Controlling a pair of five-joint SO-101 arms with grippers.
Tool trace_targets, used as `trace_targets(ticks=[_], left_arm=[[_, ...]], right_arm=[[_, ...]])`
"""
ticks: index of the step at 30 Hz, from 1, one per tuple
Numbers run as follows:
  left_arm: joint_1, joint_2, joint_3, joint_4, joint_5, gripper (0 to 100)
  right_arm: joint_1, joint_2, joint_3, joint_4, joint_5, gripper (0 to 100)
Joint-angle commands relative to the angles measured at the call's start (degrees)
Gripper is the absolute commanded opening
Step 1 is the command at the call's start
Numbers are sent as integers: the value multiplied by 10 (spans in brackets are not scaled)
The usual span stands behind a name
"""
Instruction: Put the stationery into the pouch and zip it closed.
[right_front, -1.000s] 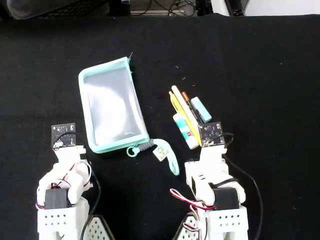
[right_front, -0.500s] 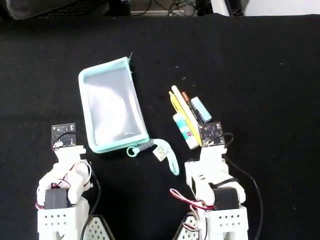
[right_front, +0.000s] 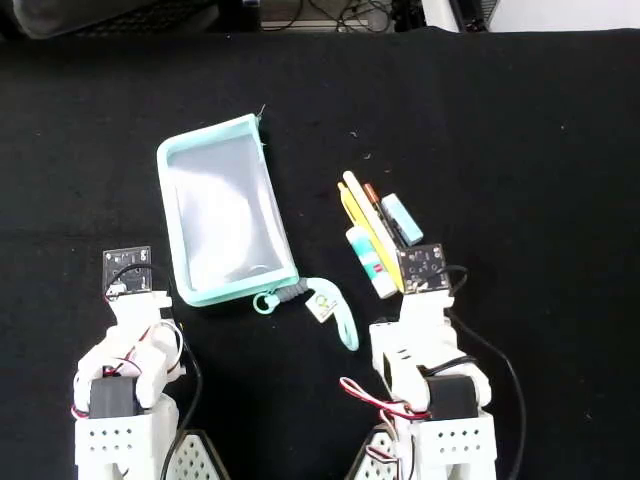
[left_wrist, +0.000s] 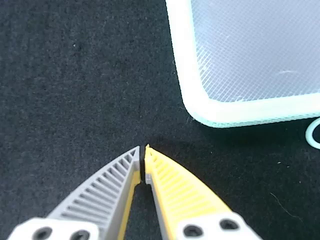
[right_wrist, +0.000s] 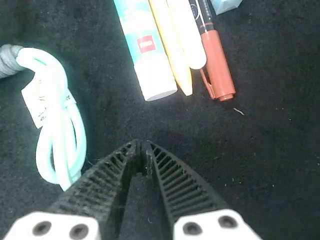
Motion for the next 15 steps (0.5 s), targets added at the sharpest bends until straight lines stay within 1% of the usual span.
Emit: trace_targets(ticks=[1, 8, 12, 15], left_arm=[[-6, -9, 7, 12, 1, 37], [-7, -9, 7, 12, 1, 37], [-7, -9, 7, 12, 1, 37], [-7, -9, 7, 12, 1, 37]], right_arm=[[-42, -39, -1, 4, -6, 15], [-193, -43, -1, 4, -6, 16], [-246, -43, -1, 4, -6, 18], [-264, -44, -1, -18, -6, 18]])
